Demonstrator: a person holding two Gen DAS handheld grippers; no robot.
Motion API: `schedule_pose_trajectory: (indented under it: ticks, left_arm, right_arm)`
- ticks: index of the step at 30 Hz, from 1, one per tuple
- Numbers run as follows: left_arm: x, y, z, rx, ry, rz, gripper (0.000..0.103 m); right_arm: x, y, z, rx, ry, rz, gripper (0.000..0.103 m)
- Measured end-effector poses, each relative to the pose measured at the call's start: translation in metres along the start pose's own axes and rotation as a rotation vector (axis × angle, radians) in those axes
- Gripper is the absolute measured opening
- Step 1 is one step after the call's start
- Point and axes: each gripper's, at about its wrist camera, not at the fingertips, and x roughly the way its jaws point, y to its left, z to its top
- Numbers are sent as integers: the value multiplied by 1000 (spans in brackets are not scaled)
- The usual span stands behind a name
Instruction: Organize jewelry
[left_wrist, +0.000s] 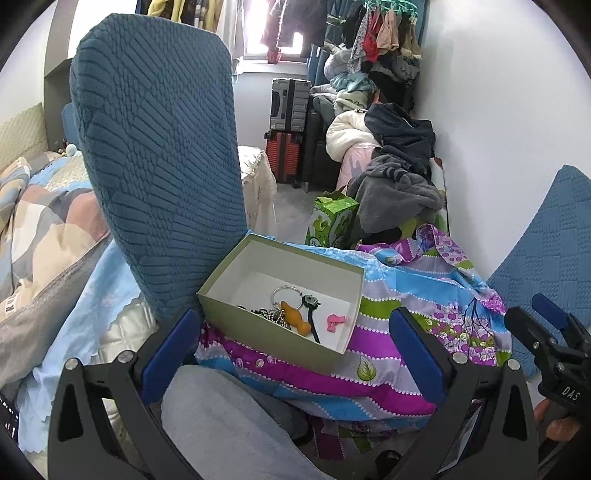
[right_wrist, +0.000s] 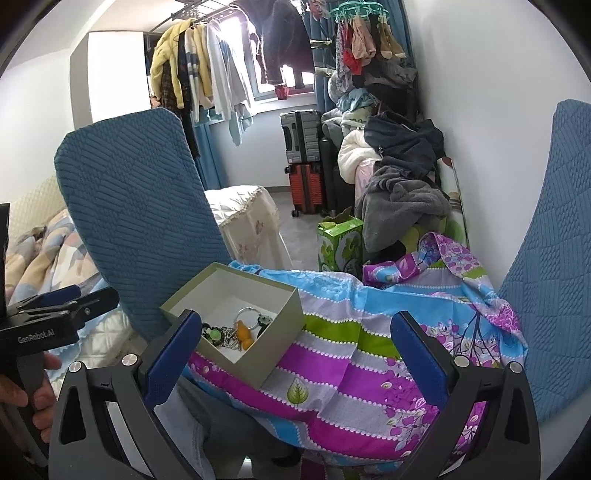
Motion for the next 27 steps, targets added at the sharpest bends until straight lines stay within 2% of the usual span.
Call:
schedule_pose_trajectory:
  ticks: [11, 27]
  left_arm:
    - [4, -1, -3, 0, 30, 7, 103]
    - [0, 0, -4, 16, 35, 9, 103]
  right_arm:
    - [4, 2, -4, -10, 18, -9, 103]
    - [7, 5, -3, -32, 29, -25, 103]
